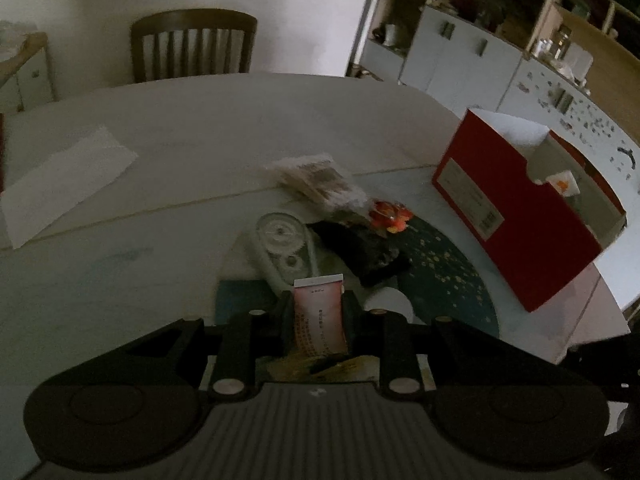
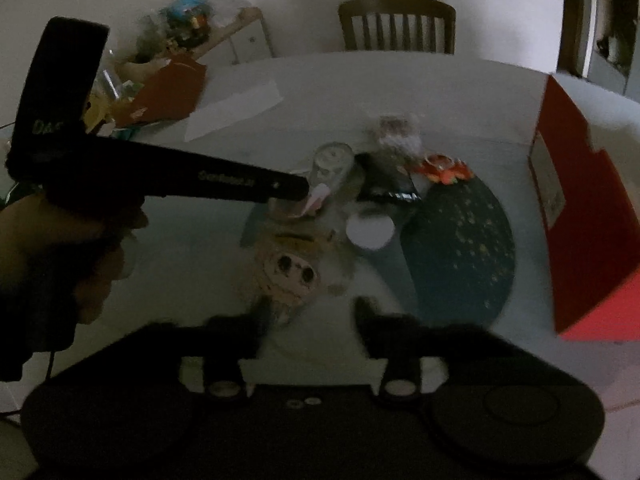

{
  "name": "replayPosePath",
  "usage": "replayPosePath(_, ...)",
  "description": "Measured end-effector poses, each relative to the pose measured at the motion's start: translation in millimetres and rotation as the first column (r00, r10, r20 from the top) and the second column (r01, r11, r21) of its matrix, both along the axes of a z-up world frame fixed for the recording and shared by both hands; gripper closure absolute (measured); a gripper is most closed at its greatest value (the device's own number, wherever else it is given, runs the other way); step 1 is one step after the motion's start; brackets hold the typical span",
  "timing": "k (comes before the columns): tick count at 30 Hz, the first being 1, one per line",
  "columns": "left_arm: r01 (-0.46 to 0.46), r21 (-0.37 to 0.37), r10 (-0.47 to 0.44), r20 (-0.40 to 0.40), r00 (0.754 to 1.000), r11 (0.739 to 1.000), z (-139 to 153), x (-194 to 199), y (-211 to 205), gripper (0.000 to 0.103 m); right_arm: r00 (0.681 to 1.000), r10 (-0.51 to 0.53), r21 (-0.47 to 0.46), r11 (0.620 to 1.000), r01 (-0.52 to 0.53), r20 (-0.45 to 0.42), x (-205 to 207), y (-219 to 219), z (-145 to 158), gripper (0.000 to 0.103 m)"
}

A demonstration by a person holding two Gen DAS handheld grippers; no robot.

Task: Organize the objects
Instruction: 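Grasp the pink-white cream box with the left gripper while the right grasps the white cartoon plush, then carry the cream box and plush over the red shoebox with both grippers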

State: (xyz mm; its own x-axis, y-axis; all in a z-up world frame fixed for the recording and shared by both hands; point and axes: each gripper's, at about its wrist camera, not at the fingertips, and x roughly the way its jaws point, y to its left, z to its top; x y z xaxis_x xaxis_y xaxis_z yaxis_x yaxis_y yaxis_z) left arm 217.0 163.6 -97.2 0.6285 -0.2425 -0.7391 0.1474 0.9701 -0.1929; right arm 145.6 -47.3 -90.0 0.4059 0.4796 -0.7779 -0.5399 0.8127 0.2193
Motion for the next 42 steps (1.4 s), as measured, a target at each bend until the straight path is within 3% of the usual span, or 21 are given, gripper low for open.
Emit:
replayPosePath(15, -0.104, -0.001, 0.104, -0.006, 0.995, 0.995, 2.9, -30.0, 43.8, 0.079, 0.999, 0.042, -0.052, 0.998, -0.043, -0.017, 16.4, 44.3, -24.1, 0.044)
replayPosePath(19, -0.103, -0.002, 0.103, -0.002, 0.995, 0.995, 4.3, -35.2, 45.9, 0.079, 0.999, 0.037, -0.057, 0.998, -0.038, -0.023, 18.1, 44.1, -24.9, 0.060)
replayPosePath(24, -0.091, -0.009, 0.091, -0.003, 0.996, 0.996, 5.8, -37.7, 43.4, 0.079, 1.000, 0.026, -0.058, 0.998, -0.026, -0.012, 16.5, 39.2, -20.9, 0.065)
replayPosePath(42, 0.072, -0.063, -0.069, 0.049, 0.996, 0.995, 55.1, -40.4, -31.9, 0.079, 0.992, -0.088, -0.040, 0.995, 0.091, 0.090, 10.9, -59.4, 58.3, 0.065)
